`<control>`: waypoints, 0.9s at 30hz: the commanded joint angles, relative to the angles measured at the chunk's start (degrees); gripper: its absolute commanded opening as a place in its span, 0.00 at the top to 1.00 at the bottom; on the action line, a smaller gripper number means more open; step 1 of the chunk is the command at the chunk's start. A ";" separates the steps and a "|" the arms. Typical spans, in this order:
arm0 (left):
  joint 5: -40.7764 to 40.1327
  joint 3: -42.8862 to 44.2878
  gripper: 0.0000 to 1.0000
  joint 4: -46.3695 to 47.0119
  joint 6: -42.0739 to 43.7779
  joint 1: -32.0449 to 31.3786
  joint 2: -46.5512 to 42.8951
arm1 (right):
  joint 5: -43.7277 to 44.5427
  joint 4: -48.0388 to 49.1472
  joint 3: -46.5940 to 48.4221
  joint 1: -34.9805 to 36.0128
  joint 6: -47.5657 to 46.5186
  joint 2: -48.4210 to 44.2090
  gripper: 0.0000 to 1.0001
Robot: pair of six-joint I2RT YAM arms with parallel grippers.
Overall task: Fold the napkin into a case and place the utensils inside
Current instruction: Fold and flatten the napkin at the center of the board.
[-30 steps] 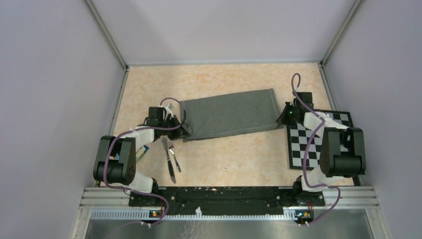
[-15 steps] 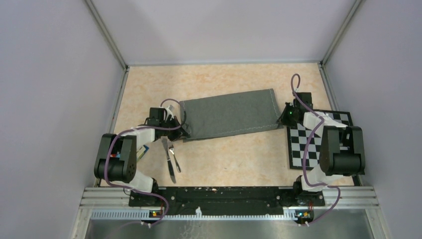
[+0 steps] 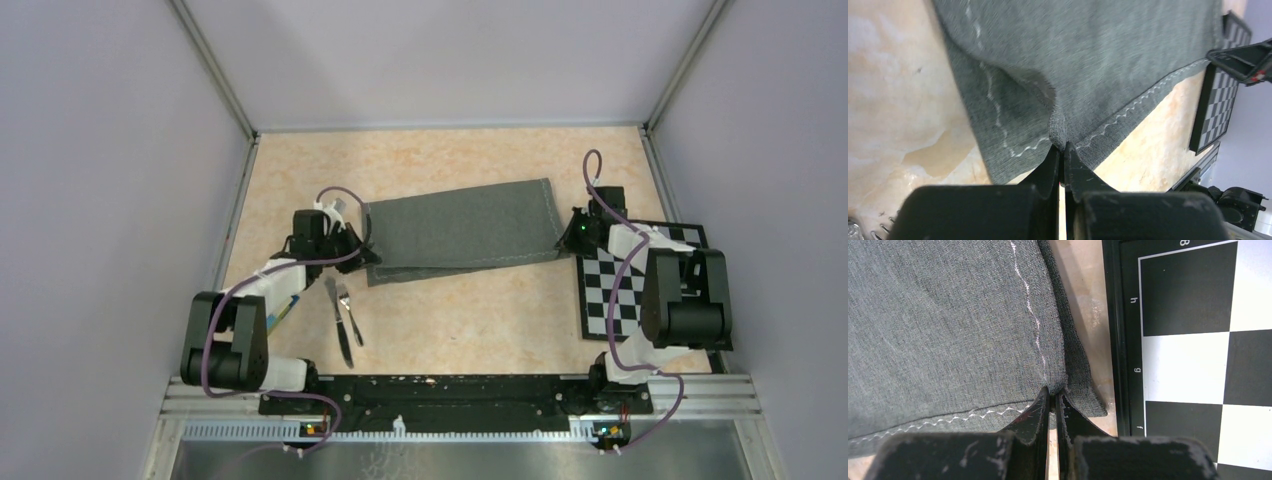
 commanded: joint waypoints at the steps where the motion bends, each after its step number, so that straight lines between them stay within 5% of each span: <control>1: -2.15 0.97 1.00 6.51 1.32 -0.76 -5.38 | 1.11 2.20 2.00 -0.07 -0.56 0.67 1.00; 20: -9.95 -8.59 1.00 8.72 -0.67 -0.99 -0.78 | -0.25 3.00 2.13 -0.11 -0.16 1.57 1.00; 25: -9.61 -9.30 0.85 8.42 -1.48 -0.99 -1.90 | -0.62 1.86 3.33 -0.06 -0.59 2.12 1.00; 27: -9.99 -9.30 0.71 6.15 -2.22 -0.99 -5.25 | 0.90 -0.66 4.12 -0.12 -0.71 1.16 0.89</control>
